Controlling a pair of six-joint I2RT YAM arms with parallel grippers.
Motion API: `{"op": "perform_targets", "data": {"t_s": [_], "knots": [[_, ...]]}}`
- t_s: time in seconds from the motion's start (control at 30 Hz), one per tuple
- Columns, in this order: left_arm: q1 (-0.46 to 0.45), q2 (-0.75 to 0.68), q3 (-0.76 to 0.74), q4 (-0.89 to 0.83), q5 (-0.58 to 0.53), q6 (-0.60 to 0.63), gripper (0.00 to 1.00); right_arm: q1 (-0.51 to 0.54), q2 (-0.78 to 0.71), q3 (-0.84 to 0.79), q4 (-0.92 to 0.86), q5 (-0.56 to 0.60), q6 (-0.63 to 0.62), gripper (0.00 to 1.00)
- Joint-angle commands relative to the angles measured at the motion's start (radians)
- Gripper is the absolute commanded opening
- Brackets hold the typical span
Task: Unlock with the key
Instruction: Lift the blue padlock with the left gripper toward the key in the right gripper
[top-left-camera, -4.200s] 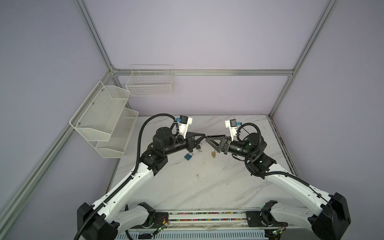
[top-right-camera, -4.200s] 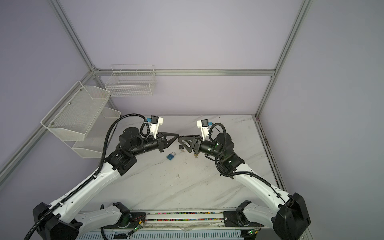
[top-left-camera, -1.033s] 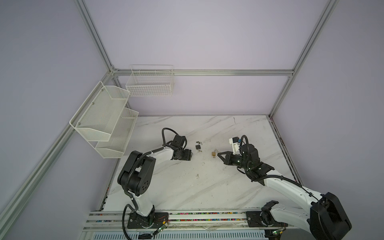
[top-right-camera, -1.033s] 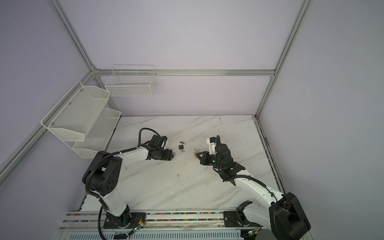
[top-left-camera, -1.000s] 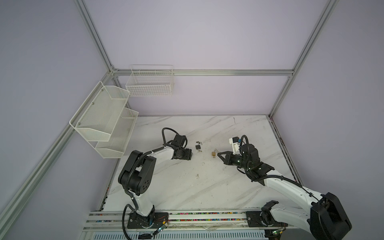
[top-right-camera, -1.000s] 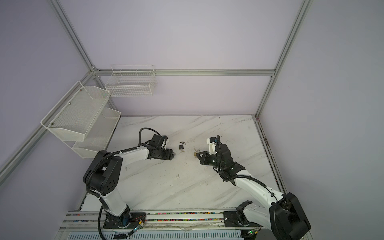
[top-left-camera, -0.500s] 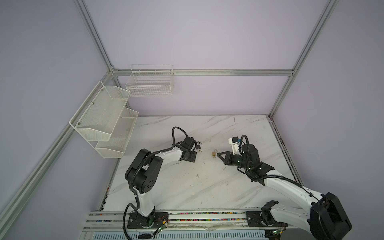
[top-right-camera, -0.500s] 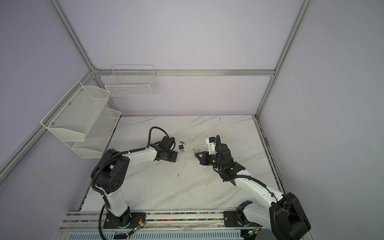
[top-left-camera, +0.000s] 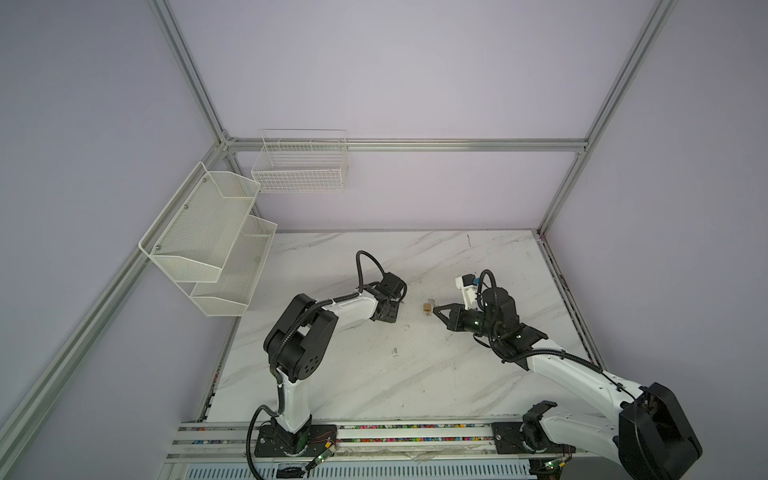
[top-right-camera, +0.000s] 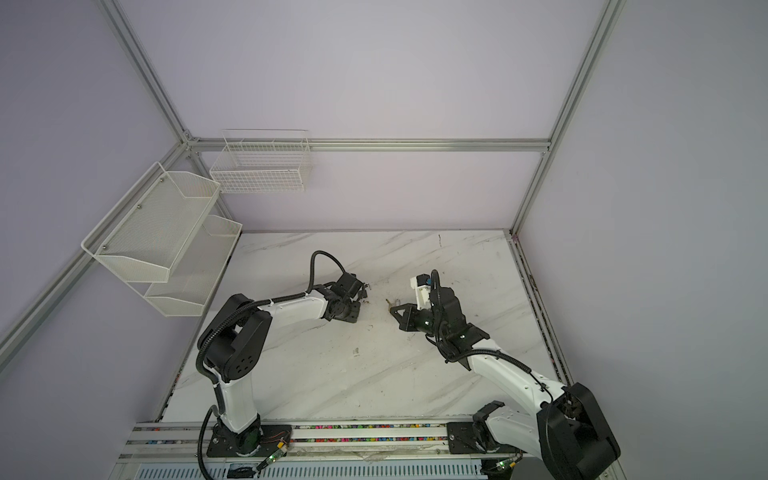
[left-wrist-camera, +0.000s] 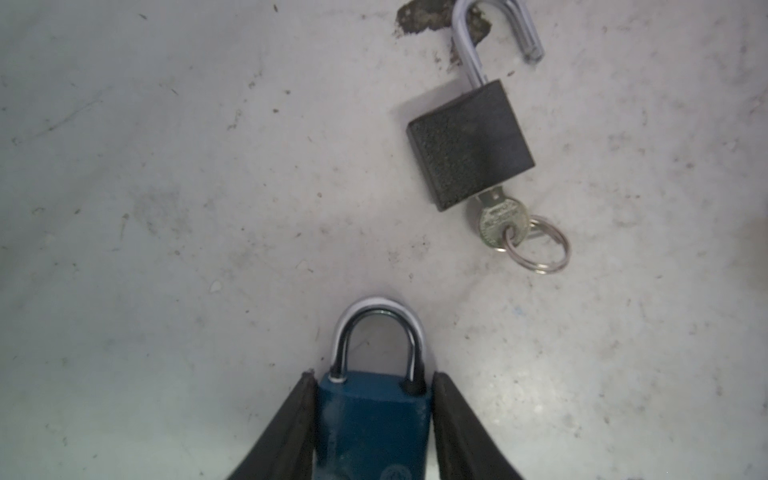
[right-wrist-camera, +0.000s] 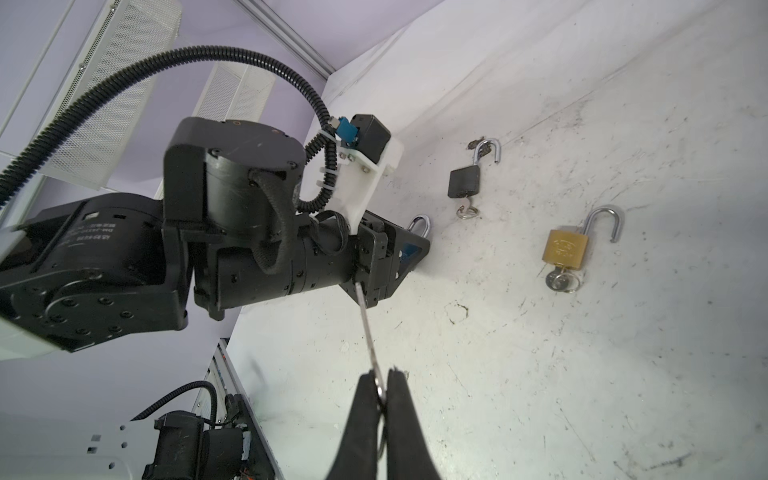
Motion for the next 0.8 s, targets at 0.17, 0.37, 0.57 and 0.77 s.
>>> {"op": "perform_targets", "data": {"t_s": [0.17,0.37,0.57,0.77], "knots": [[-0.015,-0.006,0.038,-0.088,-0.006,-0.011,0.46,-0.002,0.004,0.011,0.005,-0.012,-0.012,0.0],[-0.027,0.013,0.043,-0.108,-0.024,-0.019,0.45,-0.002,0.013,0.019,0.003,-0.008,-0.01,0.0],[-0.033,0.001,0.043,-0.118,-0.022,-0.032,0.47,-0.002,0.002,0.03,-0.022,0.008,-0.019,0.0],[-0.036,0.005,0.045,-0.128,-0.018,-0.035,0.42,-0.002,-0.001,0.042,-0.029,0.007,-0.022,0.0]]}}
